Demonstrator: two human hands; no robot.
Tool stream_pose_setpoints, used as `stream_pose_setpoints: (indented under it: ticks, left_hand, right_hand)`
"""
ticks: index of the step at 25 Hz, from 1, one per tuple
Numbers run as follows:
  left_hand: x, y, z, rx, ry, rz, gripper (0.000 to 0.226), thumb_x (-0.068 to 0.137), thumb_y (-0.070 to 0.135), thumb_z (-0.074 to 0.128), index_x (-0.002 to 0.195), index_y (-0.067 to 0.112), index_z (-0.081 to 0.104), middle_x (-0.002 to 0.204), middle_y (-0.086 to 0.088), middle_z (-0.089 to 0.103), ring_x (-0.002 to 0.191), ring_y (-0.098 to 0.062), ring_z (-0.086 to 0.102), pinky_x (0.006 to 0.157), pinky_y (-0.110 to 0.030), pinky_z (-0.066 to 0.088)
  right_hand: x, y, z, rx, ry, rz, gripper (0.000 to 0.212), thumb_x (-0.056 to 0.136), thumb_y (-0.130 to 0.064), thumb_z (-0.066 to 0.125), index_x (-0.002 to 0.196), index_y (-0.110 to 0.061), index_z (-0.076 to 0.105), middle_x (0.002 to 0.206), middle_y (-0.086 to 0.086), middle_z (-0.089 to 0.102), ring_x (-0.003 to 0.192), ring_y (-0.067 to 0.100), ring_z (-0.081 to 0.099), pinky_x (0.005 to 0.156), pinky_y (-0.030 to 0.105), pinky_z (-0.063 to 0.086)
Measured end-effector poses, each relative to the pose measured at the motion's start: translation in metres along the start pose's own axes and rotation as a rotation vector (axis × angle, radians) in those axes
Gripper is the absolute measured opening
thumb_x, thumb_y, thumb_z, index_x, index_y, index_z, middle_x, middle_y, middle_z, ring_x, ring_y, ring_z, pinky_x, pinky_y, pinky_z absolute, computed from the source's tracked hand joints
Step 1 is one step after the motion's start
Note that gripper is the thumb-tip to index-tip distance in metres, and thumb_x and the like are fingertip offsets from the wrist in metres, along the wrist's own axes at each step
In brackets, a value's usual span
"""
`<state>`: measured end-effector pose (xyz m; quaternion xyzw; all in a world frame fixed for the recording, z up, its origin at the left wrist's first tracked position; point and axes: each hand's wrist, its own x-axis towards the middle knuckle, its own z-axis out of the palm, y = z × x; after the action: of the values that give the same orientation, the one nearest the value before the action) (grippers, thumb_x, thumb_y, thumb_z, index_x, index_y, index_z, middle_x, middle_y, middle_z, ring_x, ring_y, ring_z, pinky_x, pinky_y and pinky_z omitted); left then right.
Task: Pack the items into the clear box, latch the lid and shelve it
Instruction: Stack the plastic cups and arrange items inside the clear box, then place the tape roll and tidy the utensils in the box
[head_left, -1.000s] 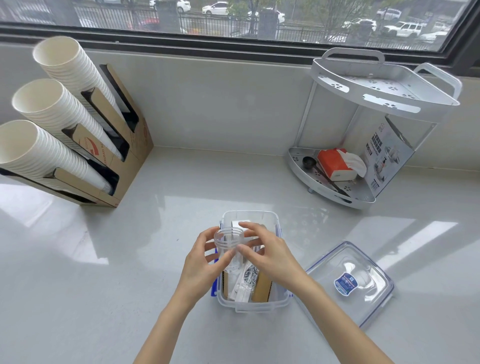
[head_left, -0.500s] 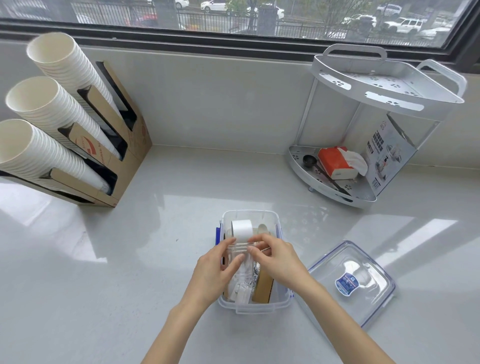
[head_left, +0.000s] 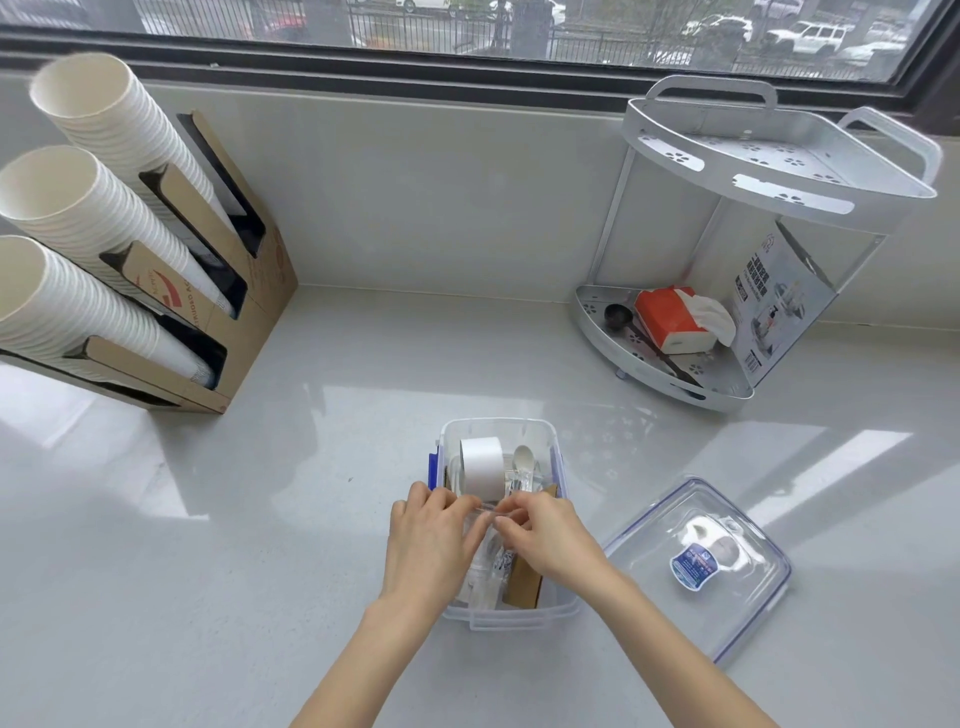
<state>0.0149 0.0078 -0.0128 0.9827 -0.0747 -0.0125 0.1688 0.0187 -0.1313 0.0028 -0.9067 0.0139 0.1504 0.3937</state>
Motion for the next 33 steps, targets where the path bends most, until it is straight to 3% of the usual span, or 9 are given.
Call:
stream_pose_setpoints:
  ticks: [9,13,18,23,28,33]
  left_hand:
    - [0.005,0.002,0.000,-0.063,0.052,0.019,0.036,0.089,0.042,0.041,0.119,0.025,0.051,0.115,0.001,0.052,0.111,-0.019,0.041,0.084,-0.029,0.027]
    - [0.001,0.017,-0.006,-0.193,0.107,0.113,0.027,0.089,0.035,0.045,0.109,0.022,0.056,0.108,0.002,0.058,0.103,-0.017,0.050,0.083,-0.025,0.027]
    - [-0.012,0.045,0.008,-0.252,-0.110,0.117,0.034,0.089,0.040,0.041,0.113,0.020,0.053,0.108,0.000,0.059,0.096,-0.019,0.057,0.079,-0.032,0.044]
    - [-0.018,0.050,0.022,-0.227,-0.262,0.037,0.024,0.083,0.034,0.048,0.093,0.013,0.052,0.098,-0.006,0.059,0.093,-0.026,0.055,0.068,-0.033,0.040]
    - [-0.016,0.048,0.020,-0.221,-0.198,0.011,0.018,0.084,0.018,0.040,0.092,0.010,0.054,0.098,-0.009,0.062,0.091,-0.029,0.056,0.065,-0.034,0.037]
    - [-0.017,0.045,0.005,-0.315,-0.064,0.009,0.022,0.088,0.017,0.037,0.093,0.010,0.057,0.091,-0.011,0.065,0.085,-0.030,0.058,0.071,-0.038,0.043]
  right_hand:
    - [-0.003,-0.001,-0.014,-0.148,0.124,-0.019,0.026,0.090,-0.020,0.046,0.109,-0.012,0.062,0.101,0.009,0.070,0.097,0.026,0.061,0.086,0.033,0.048]
    - [-0.005,0.002,-0.030,-0.198,0.212,0.025,0.028,0.089,-0.019,0.043,0.110,-0.012,0.060,0.104,0.010,0.068,0.099,0.030,0.060,0.085,0.035,0.047]
    - [-0.016,0.005,-0.032,-0.286,0.071,0.081,0.030,0.090,-0.019,0.037,0.110,-0.014,0.058,0.109,0.015,0.066,0.103,0.034,0.057,0.087,0.036,0.047]
    - [-0.020,0.004,-0.028,-0.260,0.042,0.088,0.036,0.090,-0.014,0.032,0.116,-0.014,0.056,0.117,0.018,0.063,0.111,0.036,0.054,0.091,0.038,0.047]
    - [-0.018,0.007,-0.023,-0.167,0.071,0.051,0.033,0.089,-0.013,0.039,0.115,-0.014,0.059,0.117,0.011,0.065,0.110,0.029,0.057,0.092,0.033,0.046]
    - [-0.019,0.007,-0.014,-0.067,0.063,-0.056,0.034,0.090,-0.014,0.042,0.121,-0.020,0.054,0.117,0.008,0.061,0.107,0.021,0.058,0.094,0.030,0.045]
